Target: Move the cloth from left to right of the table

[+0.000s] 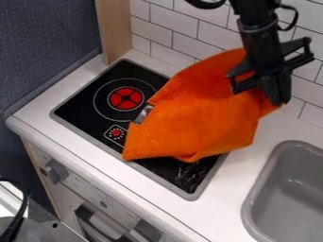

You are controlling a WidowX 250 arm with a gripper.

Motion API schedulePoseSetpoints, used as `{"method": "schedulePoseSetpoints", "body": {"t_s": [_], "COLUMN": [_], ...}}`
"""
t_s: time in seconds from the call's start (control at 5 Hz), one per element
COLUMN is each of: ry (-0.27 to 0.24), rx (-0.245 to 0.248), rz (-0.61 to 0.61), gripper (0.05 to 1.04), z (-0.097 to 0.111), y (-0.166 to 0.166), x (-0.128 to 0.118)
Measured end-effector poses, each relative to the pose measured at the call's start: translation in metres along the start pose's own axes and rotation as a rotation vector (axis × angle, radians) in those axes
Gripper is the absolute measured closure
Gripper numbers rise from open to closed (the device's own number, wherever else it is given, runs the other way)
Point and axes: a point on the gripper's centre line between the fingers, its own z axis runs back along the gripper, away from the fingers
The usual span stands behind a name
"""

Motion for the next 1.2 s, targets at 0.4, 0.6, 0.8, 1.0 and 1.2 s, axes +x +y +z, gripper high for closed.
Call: {"method": "schedulePoseSetpoints", "body": {"t_s": [0.4, 0.6, 0.8, 1.0, 1.2], "ry": [-0.095, -0.159, -0.172, -0.127, -0.083], "rx": [-0.001, 0.098, 0.168, 0.342, 0.398], "rz": [-0.014, -0.007, 0.002, 0.047, 0.083], "gripper": [1.031, 1.031, 1.031, 1.031, 1.031], "z": [-0.01, -0.004, 0.001, 0.004, 0.002], "y": [0.026, 0.048, 0.072, 0.108, 0.141], "x": [0.045, 0.063, 0.074, 0.075, 0.081]}}
